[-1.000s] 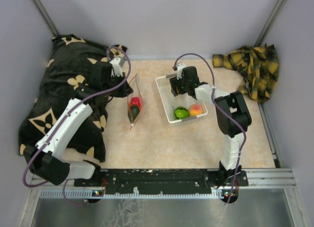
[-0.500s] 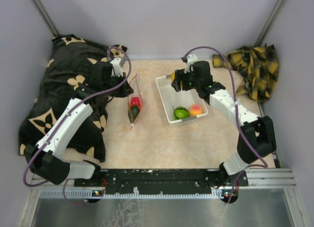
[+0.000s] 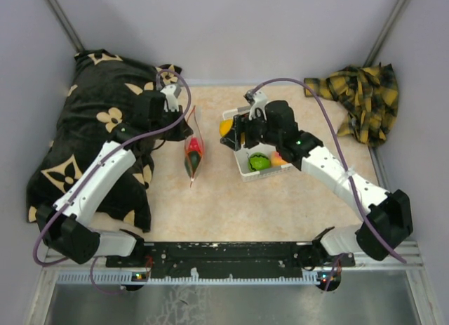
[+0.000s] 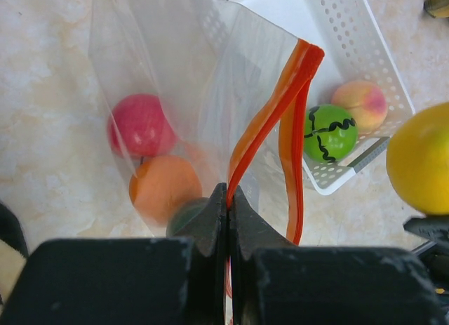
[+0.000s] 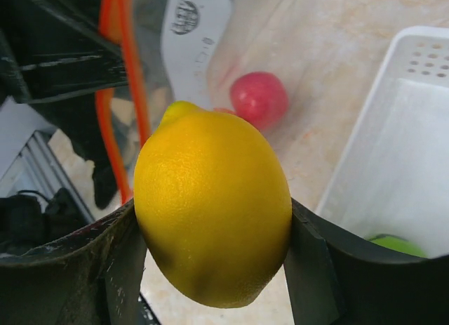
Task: Place the food in the zip-top bag and seal the zipper
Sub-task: Place the fake fruit in the zipper food storage bag.
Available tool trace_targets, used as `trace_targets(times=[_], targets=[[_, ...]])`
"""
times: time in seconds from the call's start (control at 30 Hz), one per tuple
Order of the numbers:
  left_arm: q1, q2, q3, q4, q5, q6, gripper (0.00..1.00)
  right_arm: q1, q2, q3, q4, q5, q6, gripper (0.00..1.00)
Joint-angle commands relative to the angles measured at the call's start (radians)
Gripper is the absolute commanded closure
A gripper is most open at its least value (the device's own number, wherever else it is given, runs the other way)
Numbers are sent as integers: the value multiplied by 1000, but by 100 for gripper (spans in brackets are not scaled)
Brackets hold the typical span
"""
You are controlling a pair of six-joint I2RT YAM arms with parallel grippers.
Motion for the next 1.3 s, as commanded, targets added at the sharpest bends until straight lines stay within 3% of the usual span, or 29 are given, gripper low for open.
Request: trace_targets(times=[0.0, 0.4, 0.73, 1.1, 1.27], targets=[[-33, -6, 16, 28, -52, -8, 100, 55, -60, 15, 44, -63, 91, 60], [-91, -30, 72, 11, -143, -16, 100, 251, 30, 81, 100, -96, 198, 60], [-100, -49, 42, 28, -102, -8, 100, 241, 80, 69, 44, 75, 166, 60], [-114, -53, 19, 48, -41, 16, 100, 184, 110, 15, 149, 46, 228, 60], [-115, -52, 10, 52, -10, 19, 100, 185, 117, -7, 182, 133, 239, 60]])
